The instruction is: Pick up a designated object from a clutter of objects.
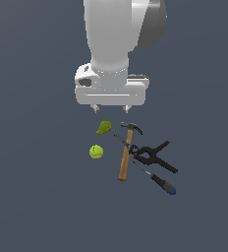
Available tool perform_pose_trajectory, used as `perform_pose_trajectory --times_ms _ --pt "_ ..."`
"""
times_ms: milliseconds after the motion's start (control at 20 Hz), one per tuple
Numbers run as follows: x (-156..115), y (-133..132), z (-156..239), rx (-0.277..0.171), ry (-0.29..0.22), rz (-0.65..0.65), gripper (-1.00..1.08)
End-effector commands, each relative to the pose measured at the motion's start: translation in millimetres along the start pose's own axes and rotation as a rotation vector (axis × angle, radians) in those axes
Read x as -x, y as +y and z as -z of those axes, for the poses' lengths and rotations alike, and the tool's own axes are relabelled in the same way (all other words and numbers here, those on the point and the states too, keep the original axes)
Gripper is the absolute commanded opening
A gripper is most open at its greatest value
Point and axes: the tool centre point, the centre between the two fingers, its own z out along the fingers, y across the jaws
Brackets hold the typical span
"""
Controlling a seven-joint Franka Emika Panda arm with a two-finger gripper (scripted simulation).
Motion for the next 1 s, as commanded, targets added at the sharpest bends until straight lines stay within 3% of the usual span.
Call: perform_pose_trajectory --times_ms 0,500,950 --pt "0.0 0.0 0.0 0.0 0.0 0.0 1.0" --pt "-2.9 7.5 13.7 0.009 0.034 0.034 1.0" --pt "-6.6 4.9 10.5 0.011 0.033 0.049 1.0"
